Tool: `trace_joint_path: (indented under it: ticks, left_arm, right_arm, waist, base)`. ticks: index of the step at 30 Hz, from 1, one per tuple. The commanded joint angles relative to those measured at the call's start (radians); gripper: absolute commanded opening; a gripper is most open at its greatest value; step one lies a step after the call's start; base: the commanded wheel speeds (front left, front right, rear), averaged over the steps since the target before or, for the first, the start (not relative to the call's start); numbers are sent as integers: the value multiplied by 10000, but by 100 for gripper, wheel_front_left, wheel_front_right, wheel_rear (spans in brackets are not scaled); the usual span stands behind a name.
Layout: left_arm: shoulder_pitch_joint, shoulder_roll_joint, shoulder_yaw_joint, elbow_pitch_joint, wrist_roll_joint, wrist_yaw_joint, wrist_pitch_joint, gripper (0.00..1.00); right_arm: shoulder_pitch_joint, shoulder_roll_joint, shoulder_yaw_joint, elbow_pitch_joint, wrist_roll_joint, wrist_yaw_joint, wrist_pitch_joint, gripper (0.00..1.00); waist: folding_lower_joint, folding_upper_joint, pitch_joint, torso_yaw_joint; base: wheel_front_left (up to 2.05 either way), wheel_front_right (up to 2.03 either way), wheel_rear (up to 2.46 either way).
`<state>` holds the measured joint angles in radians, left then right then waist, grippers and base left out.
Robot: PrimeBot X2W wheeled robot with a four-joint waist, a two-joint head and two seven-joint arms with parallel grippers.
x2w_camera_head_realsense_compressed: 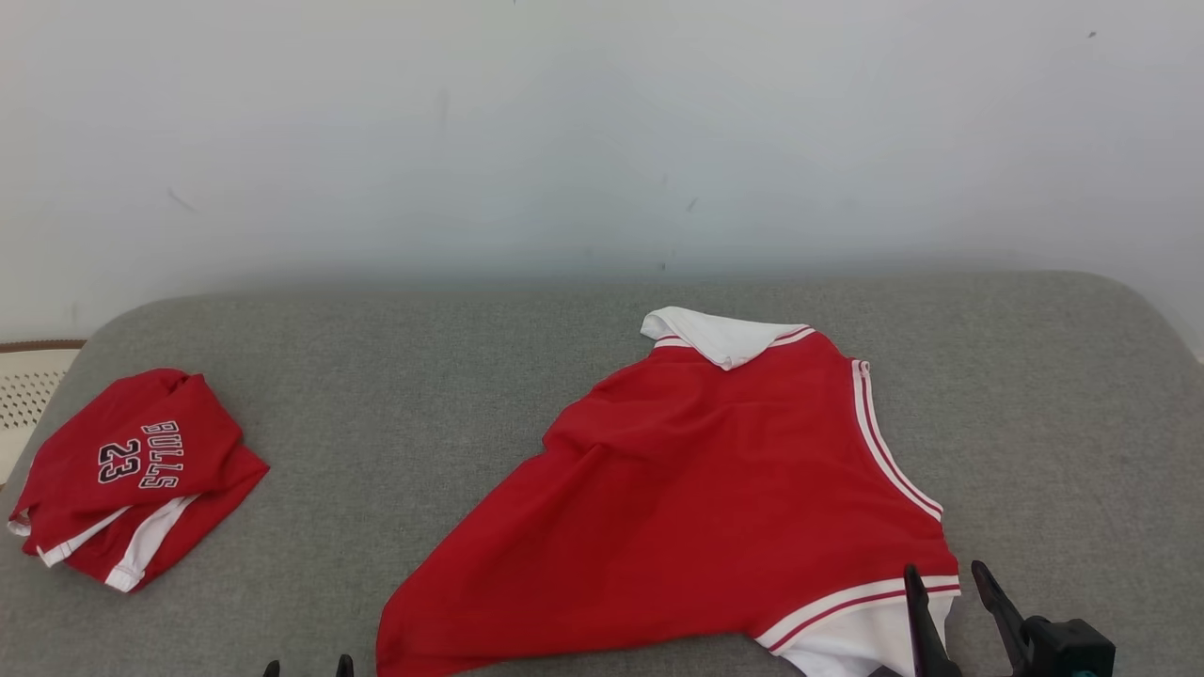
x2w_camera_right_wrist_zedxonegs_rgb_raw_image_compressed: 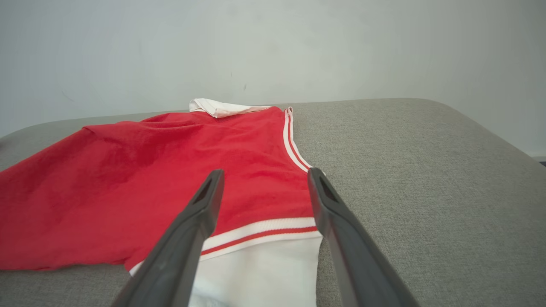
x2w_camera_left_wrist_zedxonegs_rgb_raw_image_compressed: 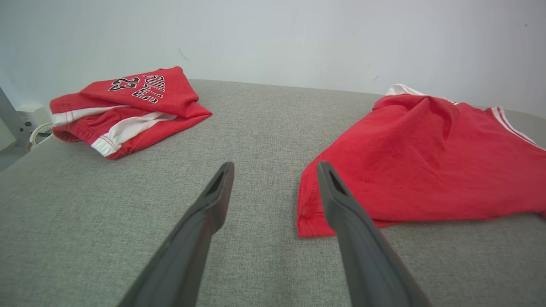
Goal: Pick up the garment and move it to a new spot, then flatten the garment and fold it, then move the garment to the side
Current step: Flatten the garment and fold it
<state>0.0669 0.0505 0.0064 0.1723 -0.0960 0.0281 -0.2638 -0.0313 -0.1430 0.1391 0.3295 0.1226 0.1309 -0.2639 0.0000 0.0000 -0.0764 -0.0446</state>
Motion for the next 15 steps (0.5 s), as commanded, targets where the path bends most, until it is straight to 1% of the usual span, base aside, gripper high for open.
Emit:
trace_joint_path:
  ticks: [1,6,15]
  left_arm:
    - [147,2,-30,5,-109,17,-11,100]
    - [133,2,-138,-22,-121,91,-11,100]
    - [155,2,-259,67,-104,97,-11,100]
  right_arm:
    - [103,26,-36,-62,3,-4,-5,100]
    - [149,24,-75,-59,32,-4,-5,100]
    - [127,32,-47,-59,25,-3,-5,100]
  waist:
    - [0,0,14,11]
    - [0,0,55,49]
    - [0,0,89,71]
  base:
    - [0,0,0]
    - [0,0,0]
    - [0,0,0]
